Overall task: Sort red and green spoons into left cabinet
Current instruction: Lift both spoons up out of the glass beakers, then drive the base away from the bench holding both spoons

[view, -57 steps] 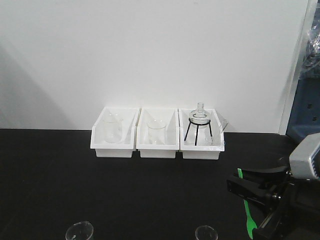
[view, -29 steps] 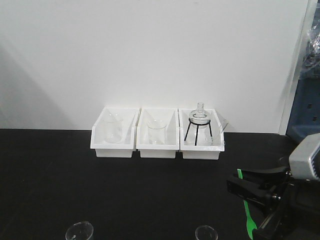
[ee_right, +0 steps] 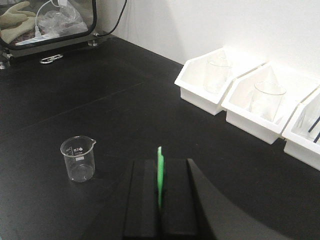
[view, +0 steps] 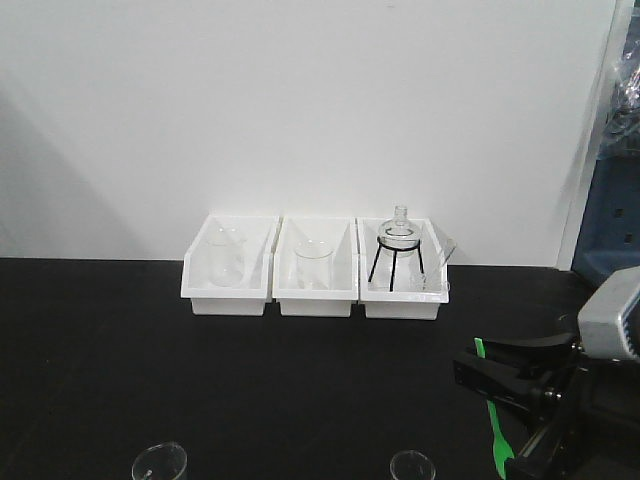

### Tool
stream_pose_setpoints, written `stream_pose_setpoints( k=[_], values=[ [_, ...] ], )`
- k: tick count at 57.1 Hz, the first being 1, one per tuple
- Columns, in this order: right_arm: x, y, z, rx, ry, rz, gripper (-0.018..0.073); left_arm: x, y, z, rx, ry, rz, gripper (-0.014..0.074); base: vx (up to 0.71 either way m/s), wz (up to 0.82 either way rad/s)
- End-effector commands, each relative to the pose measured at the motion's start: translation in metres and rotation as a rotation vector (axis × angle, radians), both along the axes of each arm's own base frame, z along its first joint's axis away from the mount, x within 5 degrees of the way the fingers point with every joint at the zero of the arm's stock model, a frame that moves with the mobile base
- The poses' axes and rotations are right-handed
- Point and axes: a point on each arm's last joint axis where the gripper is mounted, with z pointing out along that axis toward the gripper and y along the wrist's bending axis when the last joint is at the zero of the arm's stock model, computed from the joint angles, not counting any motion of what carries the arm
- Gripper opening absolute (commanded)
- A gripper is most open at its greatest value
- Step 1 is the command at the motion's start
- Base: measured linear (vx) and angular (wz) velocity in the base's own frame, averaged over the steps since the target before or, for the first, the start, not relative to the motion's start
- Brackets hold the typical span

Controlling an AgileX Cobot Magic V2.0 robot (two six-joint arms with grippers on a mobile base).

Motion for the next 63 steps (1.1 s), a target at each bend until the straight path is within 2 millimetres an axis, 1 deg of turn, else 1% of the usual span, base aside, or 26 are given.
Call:
stream_pose_setpoints(
  k=[1,31,52,63],
  values=[
    [-0.0025,-0.0009,0.0155,0.046,-0.042,-0.008,-0.0005,-0.0032,-0.0015,0.0142,-0.040,-0.082,-0.028,0.0000,0.00,0.00],
    [-0.0025,-0.0009,0.0155,0.046,-0.042,-0.008,-0.0005,-0.0032,-0.0015,0.0142,-0.040,-0.082,-0.028,0.0000,-0.05,-0.01],
    [-0.0025,-0.0009,0.0155,0.046,-0.042,-0.008,-0.0005,-0.0032,-0.0015,0.0142,-0.040,-0.082,-0.028,0.0000,-0.21,-0.01],
    [-0.0025,-0.0009,0.0155,0.046,-0.042,-0.008,-0.0005,-0.0032,-0.0015,0.0142,-0.040,-0.082,-0.028,0.0000,-0.24,0.15]
  ],
)
